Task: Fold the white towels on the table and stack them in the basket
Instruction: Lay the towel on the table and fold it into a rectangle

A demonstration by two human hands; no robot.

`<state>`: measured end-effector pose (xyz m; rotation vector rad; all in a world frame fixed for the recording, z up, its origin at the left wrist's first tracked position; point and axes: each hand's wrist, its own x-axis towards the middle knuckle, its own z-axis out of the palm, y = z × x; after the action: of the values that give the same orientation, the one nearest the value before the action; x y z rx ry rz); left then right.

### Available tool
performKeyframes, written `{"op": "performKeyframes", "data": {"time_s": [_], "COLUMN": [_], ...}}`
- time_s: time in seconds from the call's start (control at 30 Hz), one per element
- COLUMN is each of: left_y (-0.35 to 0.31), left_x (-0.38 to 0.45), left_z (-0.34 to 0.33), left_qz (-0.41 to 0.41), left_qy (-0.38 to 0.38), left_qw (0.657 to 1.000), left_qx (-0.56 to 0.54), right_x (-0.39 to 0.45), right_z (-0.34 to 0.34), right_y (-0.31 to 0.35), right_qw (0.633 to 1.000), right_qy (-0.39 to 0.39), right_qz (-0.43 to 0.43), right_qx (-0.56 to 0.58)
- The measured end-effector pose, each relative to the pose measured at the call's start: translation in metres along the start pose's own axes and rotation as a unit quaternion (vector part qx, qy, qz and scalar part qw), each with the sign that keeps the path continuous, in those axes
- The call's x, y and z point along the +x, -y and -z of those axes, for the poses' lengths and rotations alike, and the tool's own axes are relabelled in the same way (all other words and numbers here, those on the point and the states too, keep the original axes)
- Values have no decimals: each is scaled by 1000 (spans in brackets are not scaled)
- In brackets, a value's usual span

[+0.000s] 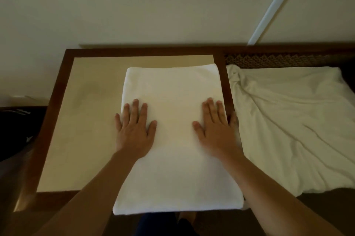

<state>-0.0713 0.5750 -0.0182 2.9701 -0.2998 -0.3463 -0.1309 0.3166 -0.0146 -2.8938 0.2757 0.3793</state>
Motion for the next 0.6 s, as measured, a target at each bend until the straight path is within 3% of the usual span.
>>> {"op": "performKeyframes", "data": {"time_s": [0.1,0.6], "left_y": [14,38], "left_x": [42,242], "left_z": [9,50], "left_qz": [14,19], "left_qy": [3,-9], "left_qw": [1000,1000], "left_qx": [22,18], "right_x": [42,250], "right_z": [16,66], "right_y": [-15,-7], "right_qw": [999,998], "right_qy": [-11,-41], "right_qz": [-40,-54], "right_qx": [-2,5]}}
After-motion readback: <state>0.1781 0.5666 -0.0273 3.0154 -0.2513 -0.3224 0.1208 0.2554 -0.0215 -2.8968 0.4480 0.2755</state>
